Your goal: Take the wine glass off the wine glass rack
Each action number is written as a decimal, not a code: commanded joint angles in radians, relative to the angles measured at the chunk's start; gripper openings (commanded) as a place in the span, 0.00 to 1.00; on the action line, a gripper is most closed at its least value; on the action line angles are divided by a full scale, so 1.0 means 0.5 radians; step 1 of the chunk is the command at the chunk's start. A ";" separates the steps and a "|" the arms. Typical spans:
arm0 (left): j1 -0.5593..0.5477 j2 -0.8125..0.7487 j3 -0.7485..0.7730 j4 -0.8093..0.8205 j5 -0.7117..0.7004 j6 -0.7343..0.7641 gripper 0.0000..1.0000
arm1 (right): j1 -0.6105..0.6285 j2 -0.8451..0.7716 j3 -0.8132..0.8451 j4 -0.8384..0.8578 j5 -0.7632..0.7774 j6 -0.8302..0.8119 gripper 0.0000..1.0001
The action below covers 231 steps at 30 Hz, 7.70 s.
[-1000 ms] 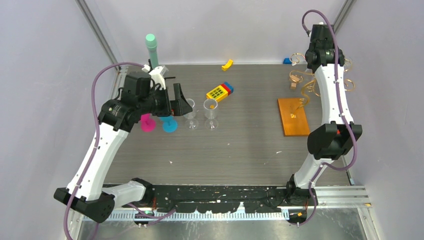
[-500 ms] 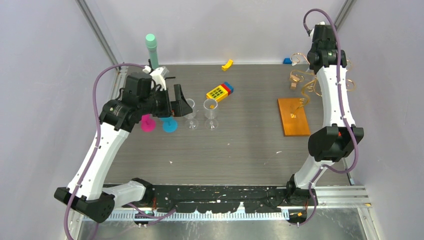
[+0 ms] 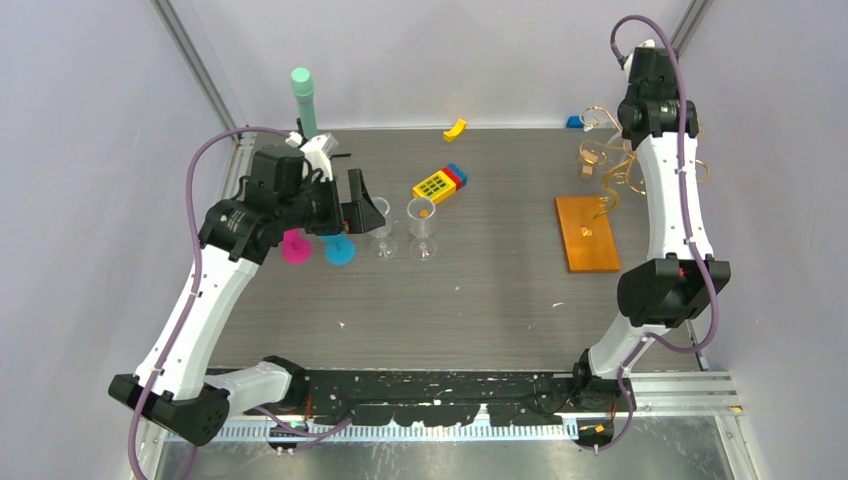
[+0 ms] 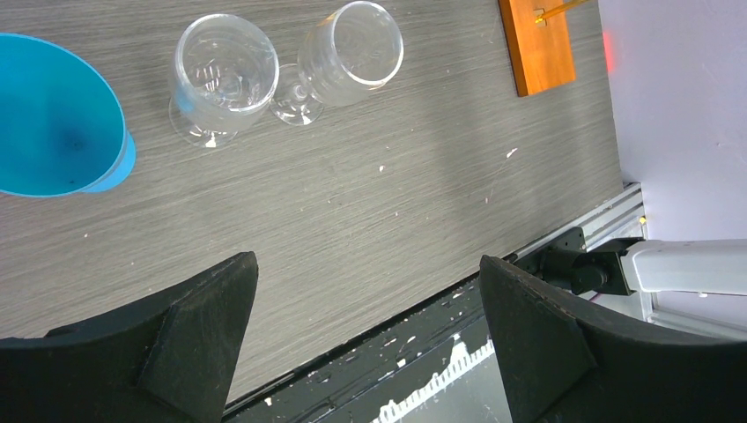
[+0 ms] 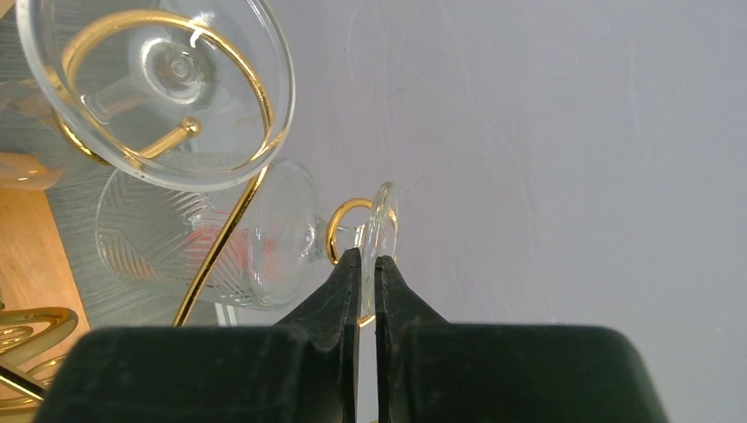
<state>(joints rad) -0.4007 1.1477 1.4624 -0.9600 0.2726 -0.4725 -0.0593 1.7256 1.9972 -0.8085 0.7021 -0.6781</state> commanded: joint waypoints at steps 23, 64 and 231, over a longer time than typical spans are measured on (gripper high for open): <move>0.004 -0.048 -0.019 0.057 0.020 0.006 1.00 | 0.014 -0.246 -0.366 0.619 0.496 -0.491 0.00; 0.003 -0.048 -0.025 0.058 0.023 0.002 1.00 | 0.248 -0.236 -0.471 0.908 0.378 -0.730 0.00; 0.004 -0.291 -0.439 0.908 0.644 -0.421 1.00 | 1.475 -1.320 -1.109 0.936 -0.534 0.664 0.00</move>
<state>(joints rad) -0.4007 1.0328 1.2861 -0.6529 0.5171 -0.6159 0.6678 1.1358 1.4796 -0.4019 0.5907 -0.6014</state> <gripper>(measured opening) 0.994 0.098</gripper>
